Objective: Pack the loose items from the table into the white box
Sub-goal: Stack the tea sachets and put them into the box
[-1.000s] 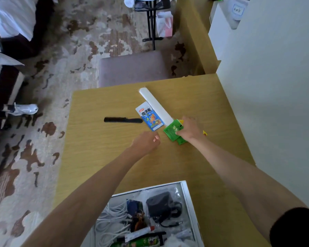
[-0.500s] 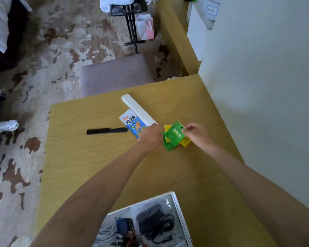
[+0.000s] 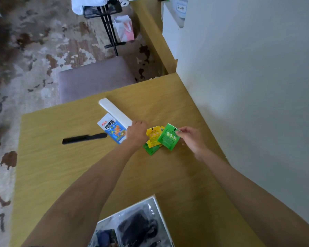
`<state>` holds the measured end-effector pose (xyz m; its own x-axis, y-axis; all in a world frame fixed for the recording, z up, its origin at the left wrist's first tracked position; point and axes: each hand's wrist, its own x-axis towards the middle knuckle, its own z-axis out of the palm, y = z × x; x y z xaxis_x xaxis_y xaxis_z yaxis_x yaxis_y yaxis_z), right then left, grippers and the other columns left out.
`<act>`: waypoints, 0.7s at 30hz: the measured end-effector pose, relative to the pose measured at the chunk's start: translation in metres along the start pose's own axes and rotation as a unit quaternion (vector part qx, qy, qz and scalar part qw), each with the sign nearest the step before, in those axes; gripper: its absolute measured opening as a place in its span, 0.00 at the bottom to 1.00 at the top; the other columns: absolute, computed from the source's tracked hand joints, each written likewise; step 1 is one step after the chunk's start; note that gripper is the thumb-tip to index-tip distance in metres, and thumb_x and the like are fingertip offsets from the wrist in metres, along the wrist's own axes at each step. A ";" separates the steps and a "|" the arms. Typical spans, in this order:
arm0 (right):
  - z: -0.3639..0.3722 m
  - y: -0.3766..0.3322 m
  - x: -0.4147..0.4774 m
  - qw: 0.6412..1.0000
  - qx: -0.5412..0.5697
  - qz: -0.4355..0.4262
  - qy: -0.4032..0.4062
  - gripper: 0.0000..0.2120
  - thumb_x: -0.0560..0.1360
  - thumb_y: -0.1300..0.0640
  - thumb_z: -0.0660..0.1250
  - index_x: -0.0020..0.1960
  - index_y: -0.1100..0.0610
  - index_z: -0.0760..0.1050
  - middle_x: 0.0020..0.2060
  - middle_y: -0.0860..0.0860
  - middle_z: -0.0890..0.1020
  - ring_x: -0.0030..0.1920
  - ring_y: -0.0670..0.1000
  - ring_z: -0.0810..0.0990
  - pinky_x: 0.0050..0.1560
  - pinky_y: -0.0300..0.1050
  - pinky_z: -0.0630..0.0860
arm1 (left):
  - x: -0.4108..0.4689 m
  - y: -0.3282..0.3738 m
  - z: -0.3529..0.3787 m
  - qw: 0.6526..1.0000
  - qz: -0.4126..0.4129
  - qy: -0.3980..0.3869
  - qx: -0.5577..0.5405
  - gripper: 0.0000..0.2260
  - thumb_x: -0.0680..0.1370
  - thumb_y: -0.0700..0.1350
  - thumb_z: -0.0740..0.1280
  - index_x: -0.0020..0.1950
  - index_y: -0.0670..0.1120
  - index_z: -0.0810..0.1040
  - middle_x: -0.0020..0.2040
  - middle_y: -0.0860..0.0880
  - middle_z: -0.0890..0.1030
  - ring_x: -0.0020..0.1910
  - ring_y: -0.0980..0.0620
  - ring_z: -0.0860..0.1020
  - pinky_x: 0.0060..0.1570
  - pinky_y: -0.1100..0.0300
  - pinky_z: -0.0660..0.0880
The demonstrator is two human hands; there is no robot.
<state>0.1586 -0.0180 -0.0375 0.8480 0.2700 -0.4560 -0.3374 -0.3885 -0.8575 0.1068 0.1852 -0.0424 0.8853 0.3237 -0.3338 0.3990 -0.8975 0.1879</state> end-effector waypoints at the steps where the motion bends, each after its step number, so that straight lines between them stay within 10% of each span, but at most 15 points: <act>1: 0.000 0.001 -0.004 1.000 0.008 0.002 -0.004 0.05 0.76 0.59 0.68 0.42 0.52 0.79 0.39 0.49 0.82 0.35 0.46 0.76 0.35 0.39 0.71 | -0.001 -0.002 0.003 1.000 -0.010 0.003 -0.009 0.18 0.72 0.43 0.68 0.62 0.44 0.75 0.61 0.43 0.75 0.65 0.42 0.68 0.55 0.48 0.71; 16: -0.021 0.021 -0.058 1.000 -0.008 0.023 0.019 0.07 0.77 0.59 0.67 0.41 0.51 0.78 0.29 0.40 0.82 0.29 0.38 0.78 0.28 0.32 0.70 | -0.009 0.015 0.005 0.990 -0.061 -0.075 -0.106 0.19 0.73 0.40 0.64 0.64 0.45 0.75 0.65 0.41 0.73 0.67 0.40 0.66 0.64 0.46 0.69; 21: -0.023 0.024 -0.064 1.000 -0.017 0.014 0.000 0.06 0.77 0.59 0.67 0.43 0.50 0.78 0.38 0.43 0.83 0.36 0.39 0.81 0.30 0.27 0.71 | -0.014 0.026 0.006 0.993 -0.029 -0.070 -0.090 0.29 0.74 0.57 0.69 0.68 0.43 0.68 0.70 0.40 0.66 0.71 0.41 0.61 0.66 0.42 0.66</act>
<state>0.1058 -0.0648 -0.0230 0.8387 0.2589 -0.4790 -0.3459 -0.4261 -0.8359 0.1031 0.1557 -0.0387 0.8229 0.3166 -0.4718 0.4955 -0.8062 0.3234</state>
